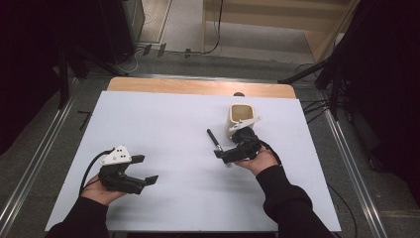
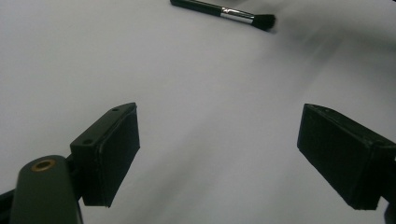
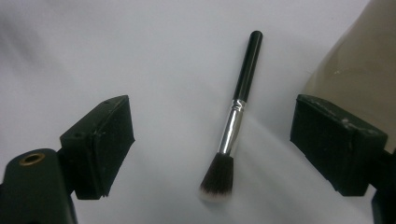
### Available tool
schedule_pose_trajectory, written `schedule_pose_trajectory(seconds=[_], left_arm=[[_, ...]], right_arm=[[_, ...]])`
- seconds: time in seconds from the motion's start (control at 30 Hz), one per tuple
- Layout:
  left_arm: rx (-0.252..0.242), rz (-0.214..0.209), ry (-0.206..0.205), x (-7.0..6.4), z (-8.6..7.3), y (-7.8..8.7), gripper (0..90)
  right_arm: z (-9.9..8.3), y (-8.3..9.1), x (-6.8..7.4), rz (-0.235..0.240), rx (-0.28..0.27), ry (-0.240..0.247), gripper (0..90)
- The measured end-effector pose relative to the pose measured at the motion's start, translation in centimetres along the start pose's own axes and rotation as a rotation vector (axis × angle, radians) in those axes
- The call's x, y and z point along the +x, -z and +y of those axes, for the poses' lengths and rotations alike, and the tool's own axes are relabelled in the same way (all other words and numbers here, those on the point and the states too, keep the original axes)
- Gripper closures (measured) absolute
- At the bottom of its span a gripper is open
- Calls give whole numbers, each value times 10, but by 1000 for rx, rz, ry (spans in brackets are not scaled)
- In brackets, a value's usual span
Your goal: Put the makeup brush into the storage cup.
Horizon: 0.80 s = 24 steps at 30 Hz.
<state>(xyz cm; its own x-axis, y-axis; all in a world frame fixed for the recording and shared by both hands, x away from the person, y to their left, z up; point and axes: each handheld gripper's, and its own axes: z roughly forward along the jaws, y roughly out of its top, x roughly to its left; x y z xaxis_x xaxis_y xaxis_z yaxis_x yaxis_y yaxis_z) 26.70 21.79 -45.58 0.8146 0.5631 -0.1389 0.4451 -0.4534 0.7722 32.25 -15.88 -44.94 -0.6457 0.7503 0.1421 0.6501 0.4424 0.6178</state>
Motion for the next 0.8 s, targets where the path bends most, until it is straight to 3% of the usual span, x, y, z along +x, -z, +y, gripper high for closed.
schedule_pose_trajectory(seconds=[0.47,0.67,0.8], left_arm=[[-4,-6,-1,0,0,0,136],[5,-4,3,0,-1,1,136],[2,-6,5,0,-1,1,136]], right_arm=[[21,-3,-1,39,170,5,144],[26,-7,-1,35,232,18,155],[30,-10,-2,17,273,-7,162]])
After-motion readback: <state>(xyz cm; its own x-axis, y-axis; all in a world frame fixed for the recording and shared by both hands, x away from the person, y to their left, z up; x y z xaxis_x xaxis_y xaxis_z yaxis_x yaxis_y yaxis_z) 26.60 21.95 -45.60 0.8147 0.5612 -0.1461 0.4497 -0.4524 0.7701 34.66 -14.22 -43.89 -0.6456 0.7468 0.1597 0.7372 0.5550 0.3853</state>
